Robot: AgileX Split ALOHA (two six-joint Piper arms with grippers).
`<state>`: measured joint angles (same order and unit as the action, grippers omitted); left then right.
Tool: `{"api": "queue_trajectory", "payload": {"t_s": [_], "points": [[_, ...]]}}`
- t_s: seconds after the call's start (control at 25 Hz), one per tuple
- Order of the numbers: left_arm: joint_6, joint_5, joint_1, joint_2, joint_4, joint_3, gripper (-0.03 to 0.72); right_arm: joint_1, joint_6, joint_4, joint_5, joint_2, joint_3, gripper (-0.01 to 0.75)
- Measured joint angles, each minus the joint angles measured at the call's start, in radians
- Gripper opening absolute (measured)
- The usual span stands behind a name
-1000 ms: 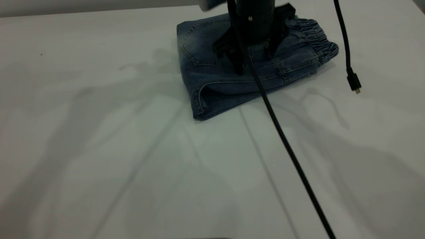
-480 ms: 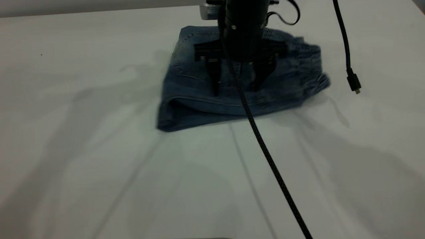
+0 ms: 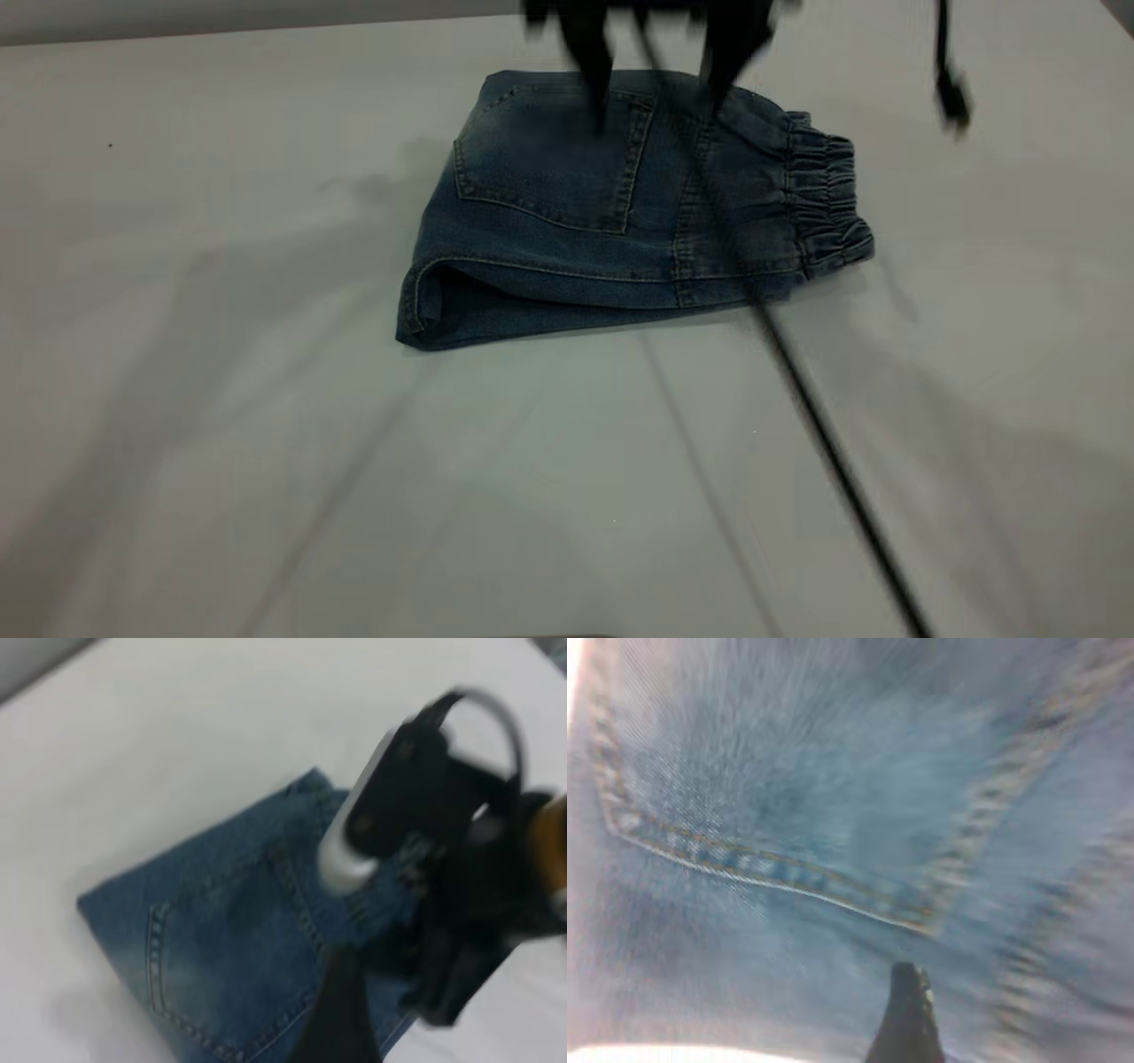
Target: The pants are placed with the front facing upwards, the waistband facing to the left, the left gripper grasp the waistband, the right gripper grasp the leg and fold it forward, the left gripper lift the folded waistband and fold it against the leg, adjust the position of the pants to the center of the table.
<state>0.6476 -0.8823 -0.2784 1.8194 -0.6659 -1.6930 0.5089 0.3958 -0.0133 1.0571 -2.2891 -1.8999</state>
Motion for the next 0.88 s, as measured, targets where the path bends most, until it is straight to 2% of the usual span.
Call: {"api": "queue_trajectory", "payload": {"t_s": [0.24,0.44,0.76,0.88], "points": [[-0.006,-0.12,0.0,-0.144,0.075,0.0,0.57,0.0,-0.155,0.047,0.153,0.213,0.0,0.506],[-0.068,-0.287,0.0,-0.259,0.162,0.0,0.57,0.0,-0.271,-0.01,0.177,0.379,0.014,0.506],[-0.213,-0.29,0.0,-0.417,0.264,0.023,0.57,0.0,-0.353,-0.173,0.196,0.69,0.024,0.506],[-0.241,-0.29,0.0,-0.484,0.277,0.057,0.57,0.0,-0.366,-0.183,0.197,0.821,0.092,0.506]]}}
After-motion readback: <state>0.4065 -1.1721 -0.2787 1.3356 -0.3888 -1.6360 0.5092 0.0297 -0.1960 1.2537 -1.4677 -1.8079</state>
